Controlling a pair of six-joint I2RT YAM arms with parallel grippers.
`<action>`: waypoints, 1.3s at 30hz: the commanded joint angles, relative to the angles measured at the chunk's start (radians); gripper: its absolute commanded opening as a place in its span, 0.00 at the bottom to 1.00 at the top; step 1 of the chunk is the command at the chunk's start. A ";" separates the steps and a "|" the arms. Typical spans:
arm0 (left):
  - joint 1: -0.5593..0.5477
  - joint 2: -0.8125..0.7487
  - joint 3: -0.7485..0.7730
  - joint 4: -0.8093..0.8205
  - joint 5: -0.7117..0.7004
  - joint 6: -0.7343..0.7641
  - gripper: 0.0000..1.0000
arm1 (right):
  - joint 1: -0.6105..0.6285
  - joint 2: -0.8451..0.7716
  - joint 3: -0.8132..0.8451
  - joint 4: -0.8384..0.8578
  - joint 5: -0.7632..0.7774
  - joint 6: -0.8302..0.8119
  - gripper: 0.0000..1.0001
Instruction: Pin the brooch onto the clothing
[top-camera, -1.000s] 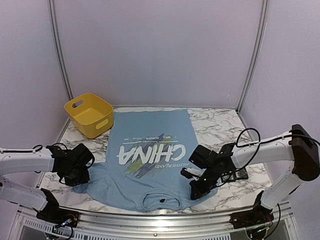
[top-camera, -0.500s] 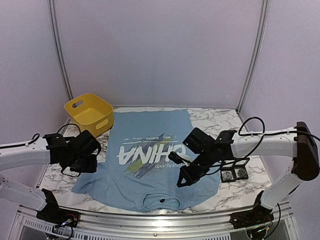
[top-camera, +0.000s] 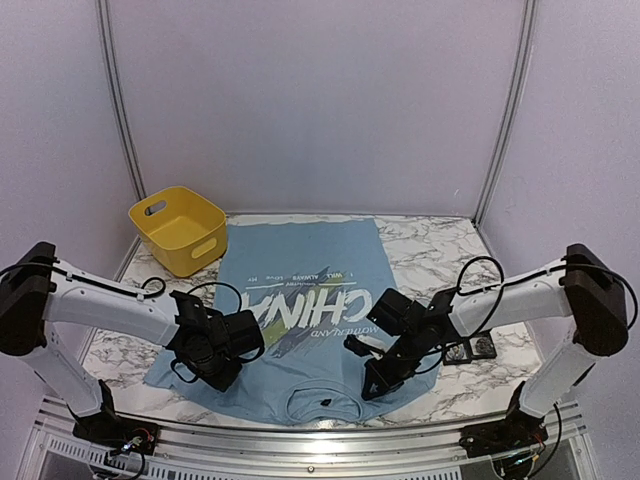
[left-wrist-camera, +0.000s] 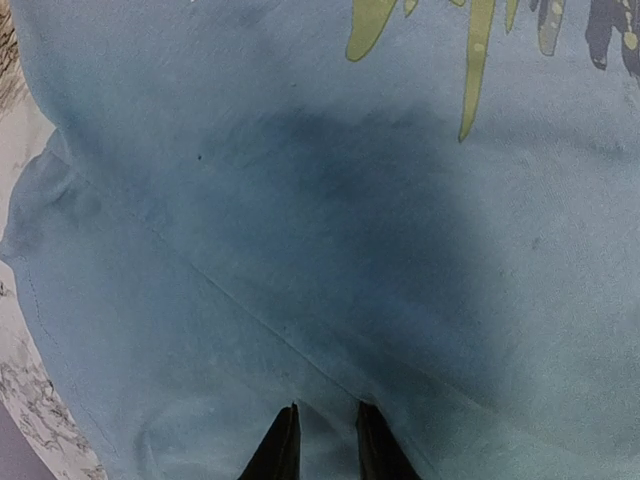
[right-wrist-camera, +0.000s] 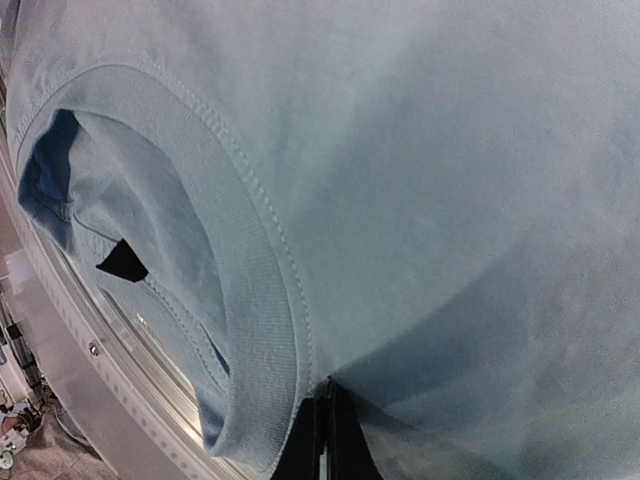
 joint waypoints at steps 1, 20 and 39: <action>-0.003 0.037 -0.011 -0.117 0.097 -0.085 0.22 | 0.020 -0.048 -0.035 -0.029 -0.003 0.037 0.00; 0.025 -0.060 0.260 -0.144 -0.092 0.103 0.73 | -0.257 -0.284 0.005 -0.237 0.620 0.239 0.37; 0.159 -0.069 0.303 -0.032 -0.083 0.193 0.78 | -0.460 -0.394 -0.181 -0.165 0.657 0.268 0.70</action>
